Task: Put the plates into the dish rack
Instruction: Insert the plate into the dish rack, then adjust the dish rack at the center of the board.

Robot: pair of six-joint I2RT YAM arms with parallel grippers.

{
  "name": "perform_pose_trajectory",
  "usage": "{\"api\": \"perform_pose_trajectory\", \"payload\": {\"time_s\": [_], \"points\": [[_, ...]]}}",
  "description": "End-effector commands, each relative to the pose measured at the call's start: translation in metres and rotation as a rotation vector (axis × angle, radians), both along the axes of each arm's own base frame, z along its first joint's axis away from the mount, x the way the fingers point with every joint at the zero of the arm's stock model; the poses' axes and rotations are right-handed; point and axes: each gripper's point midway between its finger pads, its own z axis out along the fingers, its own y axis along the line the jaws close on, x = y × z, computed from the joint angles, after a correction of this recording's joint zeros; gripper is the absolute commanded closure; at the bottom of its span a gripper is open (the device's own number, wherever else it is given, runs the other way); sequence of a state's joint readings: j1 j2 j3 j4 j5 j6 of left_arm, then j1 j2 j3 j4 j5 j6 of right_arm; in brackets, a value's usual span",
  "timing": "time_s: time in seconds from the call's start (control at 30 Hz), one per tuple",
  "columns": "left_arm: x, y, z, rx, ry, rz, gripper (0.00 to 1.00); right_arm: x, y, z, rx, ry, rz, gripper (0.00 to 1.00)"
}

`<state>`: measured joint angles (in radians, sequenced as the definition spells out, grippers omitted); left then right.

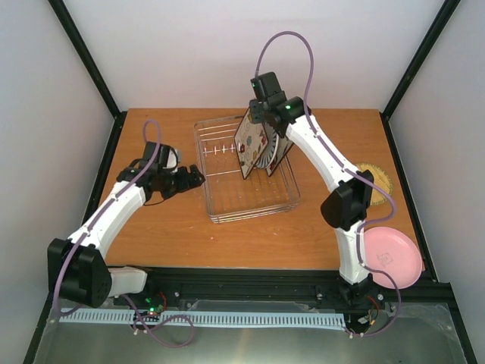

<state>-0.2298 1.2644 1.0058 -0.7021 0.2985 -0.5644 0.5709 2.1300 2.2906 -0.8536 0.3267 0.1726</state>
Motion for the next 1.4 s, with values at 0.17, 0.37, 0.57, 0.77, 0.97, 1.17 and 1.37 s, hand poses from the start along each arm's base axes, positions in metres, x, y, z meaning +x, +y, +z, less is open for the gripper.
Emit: {"api": "perform_pose_trajectory", "payload": {"time_s": [0.17,0.37,0.57,0.77,0.97,1.17,1.37], "points": [[0.01,-0.013,-0.021,-0.021,-0.032,-0.038,0.05,-0.039,-0.048,0.077,0.037,-0.147,-0.08,0.48],[0.027,-0.033,-0.043,0.047,-0.007,-0.061,0.14,-0.085,-0.09,0.09,0.03,-0.161,-0.156,0.41],[0.044,-0.045,-0.053,0.079,0.004,-0.059,0.47,-0.118,-0.169,0.044,0.037,-0.044,-0.364,0.33],[0.056,-0.041,-0.057,0.139,0.018,-0.038,0.8,-0.13,-0.21,0.01,0.224,0.055,-0.427,0.32],[0.062,-0.038,-0.065,0.17,0.053,-0.014,0.99,-0.142,-0.23,-0.024,0.229,0.143,-0.494,0.31],[0.068,-0.034,-0.074,0.155,0.082,0.024,0.99,-0.149,-0.259,-0.067,0.423,0.246,-0.568,0.32],[0.076,0.001,-0.086,0.082,0.123,0.134,0.99,-0.158,-0.273,-0.094,0.539,0.303,-0.603,0.32]]}}
